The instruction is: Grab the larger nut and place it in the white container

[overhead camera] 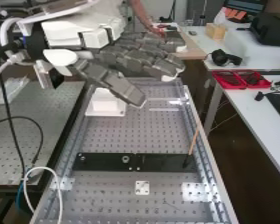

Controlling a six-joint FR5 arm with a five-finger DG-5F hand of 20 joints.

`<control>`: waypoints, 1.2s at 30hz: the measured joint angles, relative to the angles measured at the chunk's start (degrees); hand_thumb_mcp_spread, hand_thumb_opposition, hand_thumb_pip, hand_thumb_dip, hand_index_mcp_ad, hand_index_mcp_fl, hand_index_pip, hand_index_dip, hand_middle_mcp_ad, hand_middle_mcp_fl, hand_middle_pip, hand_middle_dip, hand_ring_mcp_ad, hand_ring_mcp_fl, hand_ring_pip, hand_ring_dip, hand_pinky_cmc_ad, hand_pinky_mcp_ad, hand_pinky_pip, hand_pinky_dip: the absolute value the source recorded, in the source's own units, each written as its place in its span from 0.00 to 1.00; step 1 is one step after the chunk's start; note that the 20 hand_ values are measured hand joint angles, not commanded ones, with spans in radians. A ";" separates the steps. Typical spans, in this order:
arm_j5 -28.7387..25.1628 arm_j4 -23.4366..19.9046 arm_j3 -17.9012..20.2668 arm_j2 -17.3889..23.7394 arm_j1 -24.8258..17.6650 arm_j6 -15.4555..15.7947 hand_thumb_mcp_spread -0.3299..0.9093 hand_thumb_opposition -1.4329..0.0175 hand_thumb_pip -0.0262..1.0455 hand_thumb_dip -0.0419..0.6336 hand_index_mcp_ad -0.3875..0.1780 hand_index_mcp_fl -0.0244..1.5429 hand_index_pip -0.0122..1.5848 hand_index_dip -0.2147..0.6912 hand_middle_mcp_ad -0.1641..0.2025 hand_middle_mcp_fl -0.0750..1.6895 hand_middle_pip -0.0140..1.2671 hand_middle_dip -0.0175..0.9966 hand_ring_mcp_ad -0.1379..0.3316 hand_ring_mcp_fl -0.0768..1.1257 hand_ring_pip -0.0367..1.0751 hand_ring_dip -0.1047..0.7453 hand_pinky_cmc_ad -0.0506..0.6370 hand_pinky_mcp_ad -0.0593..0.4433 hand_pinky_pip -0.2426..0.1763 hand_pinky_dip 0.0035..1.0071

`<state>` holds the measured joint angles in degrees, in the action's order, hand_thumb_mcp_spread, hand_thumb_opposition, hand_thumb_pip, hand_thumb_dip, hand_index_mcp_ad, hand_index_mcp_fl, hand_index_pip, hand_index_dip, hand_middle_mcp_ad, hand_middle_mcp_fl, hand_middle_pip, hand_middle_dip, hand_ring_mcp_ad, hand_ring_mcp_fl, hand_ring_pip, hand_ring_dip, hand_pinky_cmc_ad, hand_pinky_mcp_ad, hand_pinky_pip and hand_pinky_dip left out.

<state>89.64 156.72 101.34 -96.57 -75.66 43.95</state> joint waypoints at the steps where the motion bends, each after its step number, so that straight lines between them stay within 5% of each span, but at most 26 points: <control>1: 0.01 0.10 -0.14 0.02 -0.02 0.17 0.02 0.00 0.99 0.25 0.58 0.05 0.18 0.01 0.80 0.10 0.12 0.23 0.76 0.09 0.15 0.26 0.70 0.93 0.35 0.40; 27: 5.24 1.63 -0.13 0.68 1.07 0.83 0.07 0.16 0.93 0.25 0.57 0.05 0.16 0.01 0.80 0.11 0.12 0.23 0.75 0.09 0.15 0.26 0.70 0.94 0.35 0.40; 36: 6.10 -0.11 0.82 1.18 1.57 -0.80 0.07 0.09 0.93 0.25 0.58 0.08 0.15 0.01 0.80 0.12 0.12 0.23 0.76 0.09 0.15 0.26 0.73 0.95 0.35 0.40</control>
